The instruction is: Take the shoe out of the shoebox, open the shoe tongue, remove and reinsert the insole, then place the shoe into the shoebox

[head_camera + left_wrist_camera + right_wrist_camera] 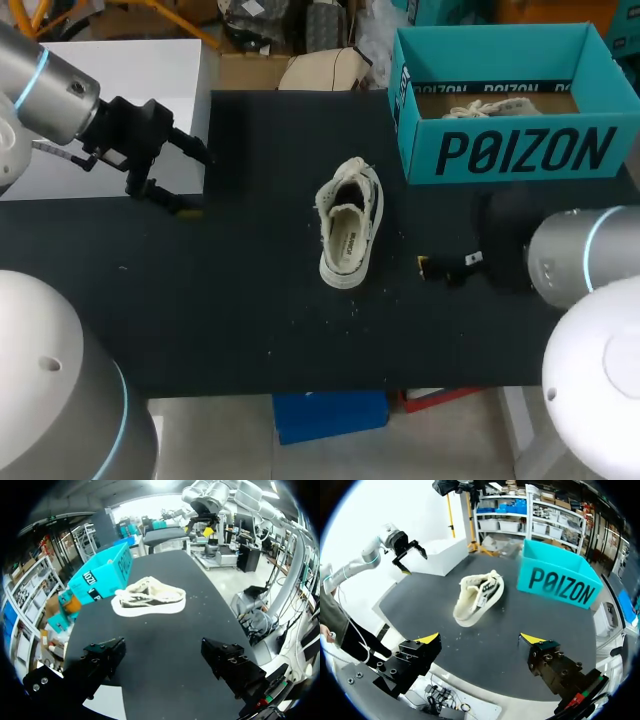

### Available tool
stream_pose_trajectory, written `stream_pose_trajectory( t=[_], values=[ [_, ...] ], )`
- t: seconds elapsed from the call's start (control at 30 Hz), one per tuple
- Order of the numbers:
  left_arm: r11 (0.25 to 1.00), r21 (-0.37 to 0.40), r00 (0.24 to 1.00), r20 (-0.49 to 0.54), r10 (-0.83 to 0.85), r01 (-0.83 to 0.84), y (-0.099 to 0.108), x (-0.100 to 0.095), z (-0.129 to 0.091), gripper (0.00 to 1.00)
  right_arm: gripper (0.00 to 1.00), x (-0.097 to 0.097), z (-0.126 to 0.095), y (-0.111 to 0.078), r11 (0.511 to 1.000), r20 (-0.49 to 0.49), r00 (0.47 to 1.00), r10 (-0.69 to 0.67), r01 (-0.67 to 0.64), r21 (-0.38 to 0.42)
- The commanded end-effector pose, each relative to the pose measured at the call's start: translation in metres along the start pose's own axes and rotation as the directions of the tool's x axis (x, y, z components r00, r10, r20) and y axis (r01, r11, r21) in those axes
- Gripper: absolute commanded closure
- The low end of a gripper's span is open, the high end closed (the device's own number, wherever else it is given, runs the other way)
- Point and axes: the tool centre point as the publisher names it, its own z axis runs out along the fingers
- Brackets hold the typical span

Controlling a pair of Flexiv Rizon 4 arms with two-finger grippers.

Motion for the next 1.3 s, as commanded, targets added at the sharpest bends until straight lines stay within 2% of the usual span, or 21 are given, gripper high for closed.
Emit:
stream_pose_trajectory(
  t=[0.03,0.5,0.6,0.8,1.1,1.2,1.3],
  values=[
    [1.0,-0.002,1.0,0.002,0.001,-0.001,0.0,0.001,0.001,0.0,0.0,0.008,0.016,0.019,0.953,-0.012,0.999,0.05,-0.045,0.299],
    [1.0,-0.002,1.0,0.002,0.001,-0.001,0.0,0.001,0.001,0.0,0.0,0.008,0.016,0.019,0.953,-0.012,0.999,0.05,-0.045,0.299],
    [1.0,-0.002,1.0,0.002,0.001,-0.001,0.0,0.001,0.001,0.0,0.0,0.021,0.029,0.021,0.942,0.019,0.998,0.065,-0.068,0.328],
    [1.0,-0.002,1.0,0.002,0.001,-0.001,0.0,0.001,0.001,0.0,0.0,0.036,0.055,0.036,0.935,0.123,0.985,0.122,-0.156,0.32],
    [1.0,-0.002,1.0,0.002,0.001,-0.001,0.0,0.001,0.001,0.0,0.0,0.036,0.085,0.055,0.935,0.242,0.955,0.172,-0.235,0.263],
    [1.0,-0.002,1.0,0.002,0.001,-0.001,0.0,0.001,0.001,0.0,0.0,0.034,0.097,0.06,0.932,0.267,0.94,0.214,-0.278,0.23],
    [1.0,-0.002,1.0,0.002,0.001,-0.001,0.0,0.001,0.001,0.0,0.01,0.032,0.113,0.063,0.926,0.279,0.933,0.23,-0.298,0.234]
  ],
)
